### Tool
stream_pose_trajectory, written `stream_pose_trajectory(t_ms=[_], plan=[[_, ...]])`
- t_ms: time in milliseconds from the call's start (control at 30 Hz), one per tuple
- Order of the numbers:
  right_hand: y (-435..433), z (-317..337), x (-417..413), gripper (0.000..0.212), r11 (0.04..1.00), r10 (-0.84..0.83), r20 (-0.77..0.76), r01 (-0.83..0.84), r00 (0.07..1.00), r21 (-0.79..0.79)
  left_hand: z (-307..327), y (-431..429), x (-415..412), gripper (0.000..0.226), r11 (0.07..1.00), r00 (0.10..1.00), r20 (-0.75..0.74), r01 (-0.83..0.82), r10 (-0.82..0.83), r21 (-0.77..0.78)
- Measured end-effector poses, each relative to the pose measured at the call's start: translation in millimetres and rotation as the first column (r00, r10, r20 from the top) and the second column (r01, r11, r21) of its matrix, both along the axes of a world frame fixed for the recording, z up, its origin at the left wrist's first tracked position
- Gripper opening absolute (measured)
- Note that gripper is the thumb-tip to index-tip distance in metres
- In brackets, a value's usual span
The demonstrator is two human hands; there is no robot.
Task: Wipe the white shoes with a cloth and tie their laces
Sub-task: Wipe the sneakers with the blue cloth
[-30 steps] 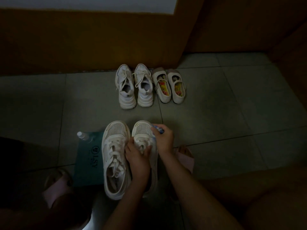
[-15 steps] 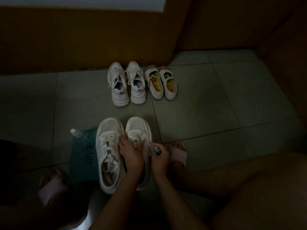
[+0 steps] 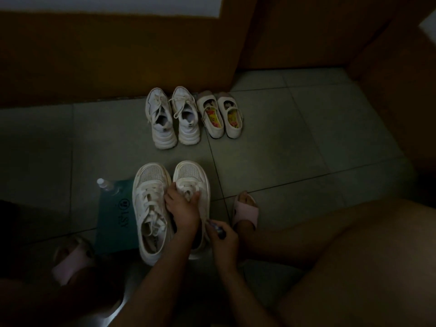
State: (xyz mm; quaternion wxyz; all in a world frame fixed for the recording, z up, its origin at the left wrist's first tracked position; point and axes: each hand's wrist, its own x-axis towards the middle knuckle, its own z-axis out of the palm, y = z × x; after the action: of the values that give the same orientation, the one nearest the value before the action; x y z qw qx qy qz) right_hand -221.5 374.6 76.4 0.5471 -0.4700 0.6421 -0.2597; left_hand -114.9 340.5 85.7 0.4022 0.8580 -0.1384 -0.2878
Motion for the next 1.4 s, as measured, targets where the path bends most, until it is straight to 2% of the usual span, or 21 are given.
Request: stream_pose_trajectory(t_ms=[167, 333, 533, 733, 867, 967, 1100, 1133, 1200, 1267, 1333, 1400], plan=[[-15, 6, 4, 0.019, 0.998, -0.066, 0.011, 0.066, 0.998, -0.005, 1, 10, 4, 0.088, 0.991, 0.991, -0.011, 0.134, -0.134, -0.001], [3, 9, 7, 0.021, 0.999, -0.014, -0.017, 0.014, 1.000, 0.040, -1, 23, 7, 0.086, 0.973, 0.973, 0.041, 0.229, -0.229, 0.007], [16, 12, 2, 0.019, 0.996, 0.068, -0.051, -0.066, 0.996, 0.056, -9, 27, 9, 0.079, 0.975, 0.974, 0.050, 0.220, -0.219, -0.016], [35, 14, -2, 0.016, 0.986, 0.098, -0.071, -0.088, 0.993, 0.139, -8, 27, 7, 0.077, 0.981, 0.979, 0.069, 0.193, -0.191, -0.030], [32, 23, -12, 0.017, 0.978, 0.007, 0.002, -0.008, 1.000, 0.207, -3, 26, 5, 0.081, 0.981, 0.979, 0.082, 0.191, -0.189, -0.014], [-1, 43, -7, 0.018, 0.985, -0.105, 0.098, 0.089, 0.990, 0.150, 6, 25, 3, 0.084, 0.982, 0.979, 0.081, 0.190, -0.190, -0.002], [-47, 70, 21, 0.019, 0.985, -0.161, 0.205, 0.143, 0.965, 0.101, 29, 21, 12, 0.057, 0.983, 0.984, 0.130, 0.135, -0.118, -0.128], [-54, 74, 31, 0.018, 0.984, -0.170, 0.238, 0.150, 0.956, 0.098, 36, 20, 15, 0.050, 0.977, 0.994, 0.072, 0.094, -0.081, -0.193], [-63, 79, 49, 0.016, 0.986, -0.162, 0.288, 0.147, 0.944, 0.074, 54, 17, 22, 0.041, 0.948, 0.975, -0.217, -0.016, -0.056, -0.317], [-64, 81, 66, 0.023, 0.993, -0.114, 0.296, 0.098, 0.948, 0.068, 64, 14, 28, 0.034, 0.918, 0.863, -0.497, -0.121, -0.091, -0.378], [-60, 78, 79, 0.026, 0.991, -0.051, 0.333, 0.008, 0.941, 0.130, 69, 12, 34, 0.026, 0.913, 0.806, -0.573, -0.109, -0.150, -0.393], [-57, 74, 87, 0.022, 0.981, 0.024, 0.375, -0.094, 0.927, 0.168, 66, 12, 42, 0.027, 0.918, 0.821, -0.553, -0.097, -0.145, -0.385]])
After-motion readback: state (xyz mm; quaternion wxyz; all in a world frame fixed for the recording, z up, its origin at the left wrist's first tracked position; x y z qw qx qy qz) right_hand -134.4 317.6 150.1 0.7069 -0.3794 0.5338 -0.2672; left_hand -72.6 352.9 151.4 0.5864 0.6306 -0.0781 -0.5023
